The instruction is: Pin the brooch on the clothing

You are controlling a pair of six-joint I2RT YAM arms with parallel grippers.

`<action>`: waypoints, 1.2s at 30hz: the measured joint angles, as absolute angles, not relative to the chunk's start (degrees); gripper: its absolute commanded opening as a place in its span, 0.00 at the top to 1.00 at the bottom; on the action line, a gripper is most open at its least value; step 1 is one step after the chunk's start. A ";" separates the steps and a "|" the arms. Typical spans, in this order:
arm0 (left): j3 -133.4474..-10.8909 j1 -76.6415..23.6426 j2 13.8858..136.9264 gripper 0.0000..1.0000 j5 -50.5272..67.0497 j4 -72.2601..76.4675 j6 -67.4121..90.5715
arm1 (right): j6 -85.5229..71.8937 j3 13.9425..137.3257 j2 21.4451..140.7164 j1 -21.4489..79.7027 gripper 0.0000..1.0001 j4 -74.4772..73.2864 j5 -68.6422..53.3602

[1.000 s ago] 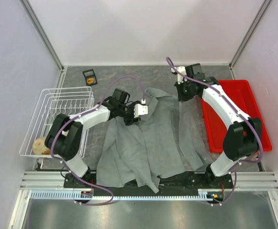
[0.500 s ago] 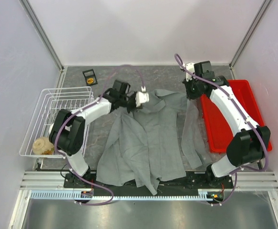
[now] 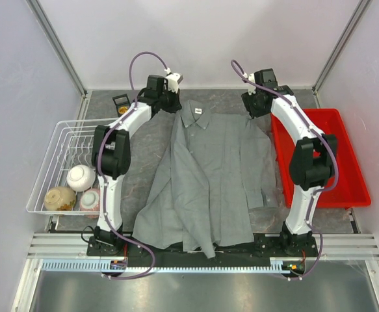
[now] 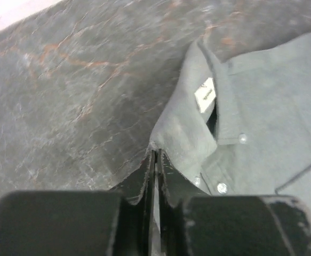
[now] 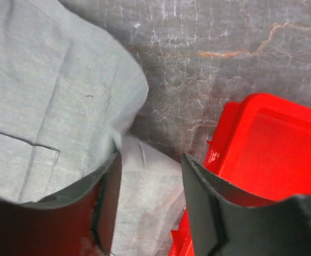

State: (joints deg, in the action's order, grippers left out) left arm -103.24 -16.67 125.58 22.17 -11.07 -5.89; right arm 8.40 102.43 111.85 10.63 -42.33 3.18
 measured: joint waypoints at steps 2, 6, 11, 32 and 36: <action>-106.52 -16.67 128.77 0.61 17.78 -13.89 -2.37 | 9.04 102.89 113.49 10.63 0.31 -42.68 3.62; -107.46 -16.25 130.19 0.43 12.34 -17.47 1.41 | 11.05 102.61 112.64 10.63 0.25 -45.67 1.85; -104.99 -14.50 128.03 0.33 12.32 -17.45 3.14 | 14.31 96.01 105.08 10.70 0.23 -50.22 -7.01; -89.60 -13.85 110.02 0.35 29.74 -15.90 3.33 | 18.57 66.22 100.03 20.32 0.35 -50.54 -4.16; -89.60 -13.85 110.13 0.37 30.61 -15.33 4.27 | 17.82 63.81 102.26 20.32 0.47 -48.14 -2.33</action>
